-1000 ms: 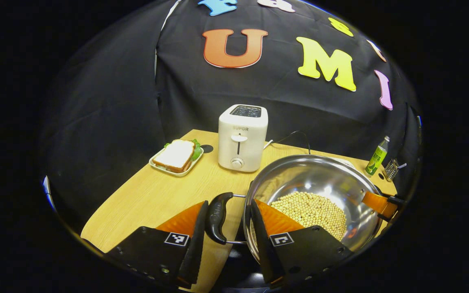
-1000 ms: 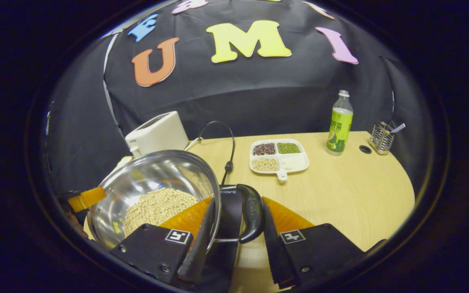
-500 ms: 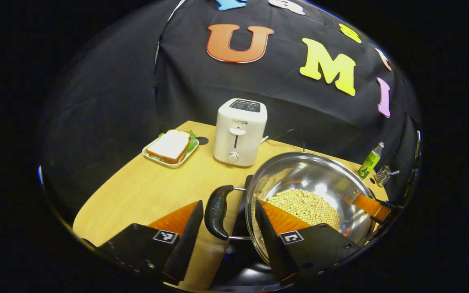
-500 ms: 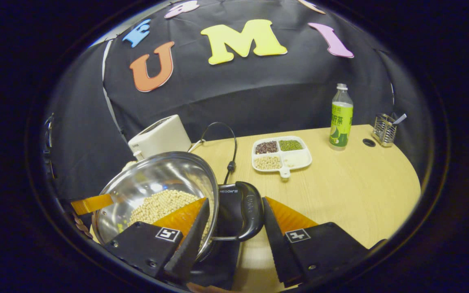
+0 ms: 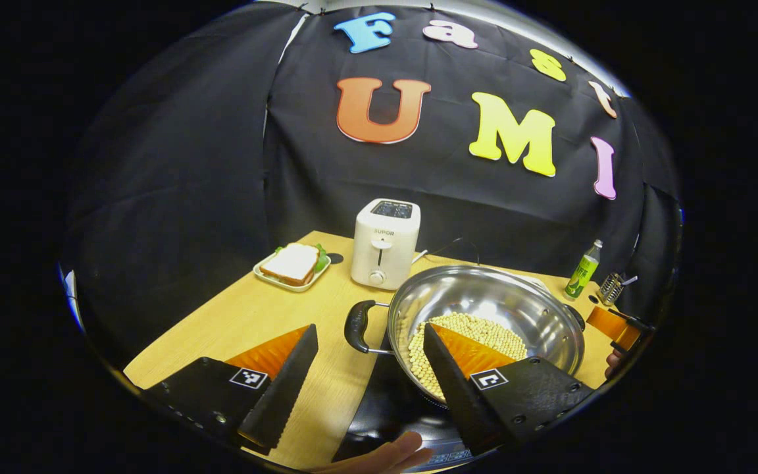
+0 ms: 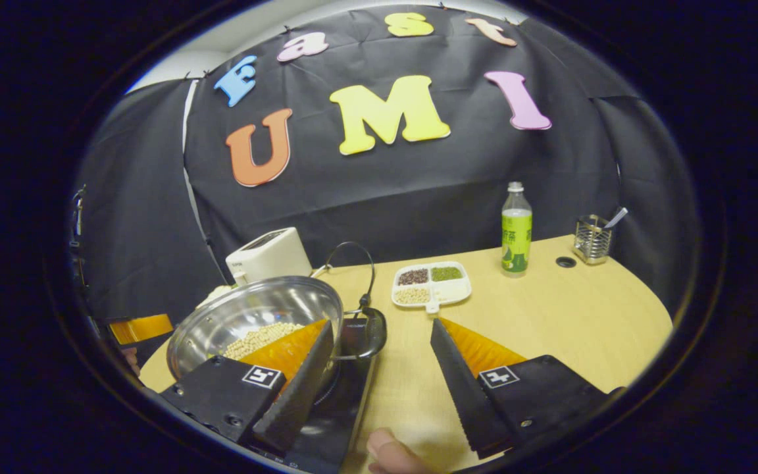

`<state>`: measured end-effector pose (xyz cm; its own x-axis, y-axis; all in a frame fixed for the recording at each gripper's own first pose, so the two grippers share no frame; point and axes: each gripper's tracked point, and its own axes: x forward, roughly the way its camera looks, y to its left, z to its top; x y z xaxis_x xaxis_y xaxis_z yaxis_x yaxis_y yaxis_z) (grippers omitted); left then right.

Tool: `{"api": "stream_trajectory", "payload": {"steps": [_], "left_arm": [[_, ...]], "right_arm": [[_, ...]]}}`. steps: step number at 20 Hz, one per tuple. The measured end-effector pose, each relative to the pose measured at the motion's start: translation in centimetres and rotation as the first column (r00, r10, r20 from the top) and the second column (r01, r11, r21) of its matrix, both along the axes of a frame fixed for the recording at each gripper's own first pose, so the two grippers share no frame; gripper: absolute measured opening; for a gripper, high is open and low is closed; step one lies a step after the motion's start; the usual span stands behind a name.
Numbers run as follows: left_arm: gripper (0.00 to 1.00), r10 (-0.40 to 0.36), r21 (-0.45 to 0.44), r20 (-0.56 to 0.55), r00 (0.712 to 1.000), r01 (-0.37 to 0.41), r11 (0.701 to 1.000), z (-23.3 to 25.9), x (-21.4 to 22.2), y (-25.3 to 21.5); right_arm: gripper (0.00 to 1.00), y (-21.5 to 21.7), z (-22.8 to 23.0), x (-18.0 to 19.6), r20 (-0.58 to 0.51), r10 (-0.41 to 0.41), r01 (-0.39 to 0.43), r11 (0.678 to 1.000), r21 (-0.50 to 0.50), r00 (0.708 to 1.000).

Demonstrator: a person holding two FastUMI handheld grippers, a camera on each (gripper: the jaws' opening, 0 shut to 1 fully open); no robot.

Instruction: First push the handle of the pot to place it horizontally, then grasp the pot with both hands and set it on the induction cooktop.

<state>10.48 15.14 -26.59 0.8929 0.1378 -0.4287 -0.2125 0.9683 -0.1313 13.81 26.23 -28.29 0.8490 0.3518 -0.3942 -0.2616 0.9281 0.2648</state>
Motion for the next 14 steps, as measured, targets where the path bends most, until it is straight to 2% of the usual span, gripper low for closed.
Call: {"api": "stream_trajectory", "payload": {"steps": [5,8,14], "left_arm": [[0.95,-0.012,0.027,0.104,0.995,0.010,1.000,3.7,-2.2,-1.8],[0.96,-0.030,0.011,0.151,0.988,0.029,1.000,5.9,-3.5,-3.4],[0.95,-0.080,0.061,0.232,0.969,0.068,0.996,11.0,-6.3,-6.3]], "right_arm": [[0.96,-6.0,3.9,-2.9,0.111,-0.080,0.085,0.995,-0.042,0.991],[0.97,-8.4,6.8,-4.7,0.187,-0.106,0.122,0.990,-0.073,0.977],[0.97,-11.6,13.2,-8.7,0.288,-0.120,0.143,0.988,-0.057,0.950]]}}
